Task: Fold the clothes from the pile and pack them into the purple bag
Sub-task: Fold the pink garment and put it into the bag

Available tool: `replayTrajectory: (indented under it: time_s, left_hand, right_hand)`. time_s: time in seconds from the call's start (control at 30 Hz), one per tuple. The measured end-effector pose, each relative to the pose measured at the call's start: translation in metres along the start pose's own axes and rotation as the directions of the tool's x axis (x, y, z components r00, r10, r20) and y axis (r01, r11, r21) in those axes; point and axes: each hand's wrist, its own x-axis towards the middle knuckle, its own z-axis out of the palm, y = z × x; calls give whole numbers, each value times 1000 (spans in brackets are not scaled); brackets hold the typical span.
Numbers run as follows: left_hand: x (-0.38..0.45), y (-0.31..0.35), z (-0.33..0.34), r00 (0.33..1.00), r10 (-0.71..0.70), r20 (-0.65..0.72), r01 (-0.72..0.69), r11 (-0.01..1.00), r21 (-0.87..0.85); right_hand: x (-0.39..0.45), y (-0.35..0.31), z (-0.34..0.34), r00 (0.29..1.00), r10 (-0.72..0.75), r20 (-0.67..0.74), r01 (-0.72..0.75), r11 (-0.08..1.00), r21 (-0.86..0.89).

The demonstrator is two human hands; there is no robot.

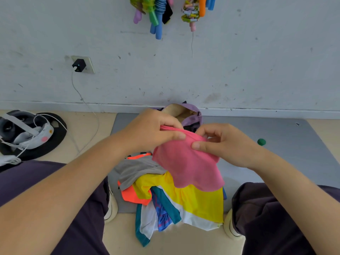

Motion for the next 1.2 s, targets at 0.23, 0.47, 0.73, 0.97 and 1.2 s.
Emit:
replayTrajectory:
  time_s: [0.23,0.47,0.73,0.97,1.2]
  left_hand:
    - [-1,-22,-26,968,-86,-237,67,994,-87]
    - [-9,-52,-26,987,-138,-87,154,967,204]
    - [-7,-57,-16,995,-96,12,89,955,282]
    - [-6,-54,-17,981,-145,-132,162,978,131]
    - [-4,-60,-22,952,-225,-208,234,972,17]
  right_hand:
    - [-3,34,-30,987,62,-149,-87,982,-168]
    - [-11,52,-45,949,16,-314,-176,854,-489]
    - [-9,53,-49,951,-86,-297,-118,788,-604]
    - [-7,50,-45,934,-118,-339,-101,820,-564]
    - [-7,42,-38,859,-330,-392,-18,745,-667]
